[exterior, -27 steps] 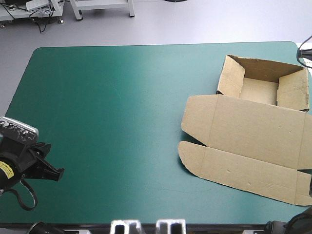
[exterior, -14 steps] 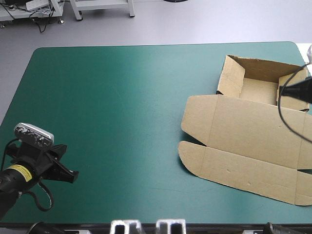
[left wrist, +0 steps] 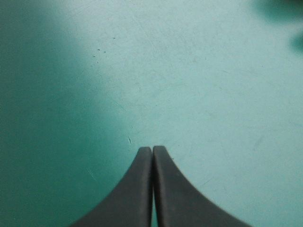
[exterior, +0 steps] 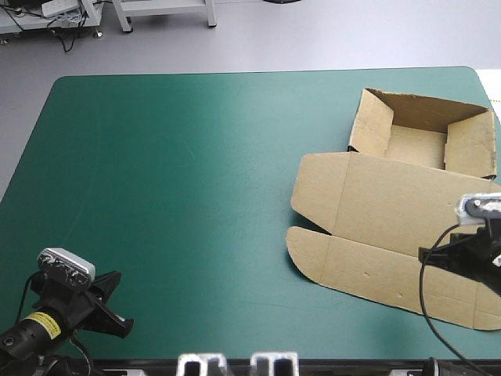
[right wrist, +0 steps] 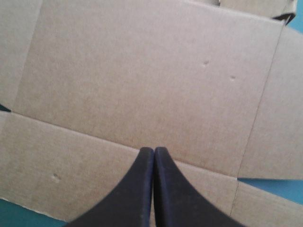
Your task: Fold the box
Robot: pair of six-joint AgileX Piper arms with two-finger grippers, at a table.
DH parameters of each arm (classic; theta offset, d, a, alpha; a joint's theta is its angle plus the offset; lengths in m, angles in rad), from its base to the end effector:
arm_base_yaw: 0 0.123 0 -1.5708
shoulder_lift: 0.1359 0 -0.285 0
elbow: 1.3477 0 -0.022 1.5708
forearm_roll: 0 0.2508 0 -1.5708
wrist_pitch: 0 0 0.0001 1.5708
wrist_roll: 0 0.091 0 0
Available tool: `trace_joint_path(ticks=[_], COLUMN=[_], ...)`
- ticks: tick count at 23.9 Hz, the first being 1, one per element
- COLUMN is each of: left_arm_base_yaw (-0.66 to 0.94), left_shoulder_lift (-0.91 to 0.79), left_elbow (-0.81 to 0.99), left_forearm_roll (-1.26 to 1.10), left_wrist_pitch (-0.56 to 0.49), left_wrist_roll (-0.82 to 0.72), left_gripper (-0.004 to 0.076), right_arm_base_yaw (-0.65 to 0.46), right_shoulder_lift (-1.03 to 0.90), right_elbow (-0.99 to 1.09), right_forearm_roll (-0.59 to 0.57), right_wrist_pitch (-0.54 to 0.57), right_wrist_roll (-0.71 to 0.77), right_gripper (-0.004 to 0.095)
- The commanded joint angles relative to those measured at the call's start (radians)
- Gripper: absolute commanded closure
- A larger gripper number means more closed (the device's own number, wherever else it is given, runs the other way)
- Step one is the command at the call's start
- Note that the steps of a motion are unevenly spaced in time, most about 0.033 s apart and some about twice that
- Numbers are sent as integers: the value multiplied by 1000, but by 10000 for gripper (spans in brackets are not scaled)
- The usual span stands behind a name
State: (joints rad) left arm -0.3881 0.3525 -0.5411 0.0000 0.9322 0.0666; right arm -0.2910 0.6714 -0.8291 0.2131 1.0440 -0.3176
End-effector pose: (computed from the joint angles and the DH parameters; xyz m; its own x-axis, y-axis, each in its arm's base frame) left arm 0.0515 -0.0211 0.2906 -0.5384 0.2920 -0.7904 0.4152 0.9082 0.0527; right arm 0.1043 -0.0139 0.3475 -0.6980 -0.0041 -0.7161 0.0140 0.9997 -0.0194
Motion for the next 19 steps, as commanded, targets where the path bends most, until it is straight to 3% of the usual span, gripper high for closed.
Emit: trace_joint_path(ticks=[1,11,19], left_arm_base_yaw=[-7,-7,-7], left_shoulder_lift=[-22,-33,-33], left_elbow=[-1,41,41], left_forearm_roll=[-25,-62,-69], left_wrist_pitch=[-63,-60,-58], left_wrist_roll=[23,80,80], left_gripper=[734,734,734], right_arm_base_yaw=[2,2,2], right_shoulder_lift=[-80,-313,-366], right_elbow=[100,249,298], right_forearm_roll=[2,1,1], right_wrist_pitch=[-89,-101,-82], right_wrist_roll=[-24,-24,-21], right_gripper=[921,922,923])
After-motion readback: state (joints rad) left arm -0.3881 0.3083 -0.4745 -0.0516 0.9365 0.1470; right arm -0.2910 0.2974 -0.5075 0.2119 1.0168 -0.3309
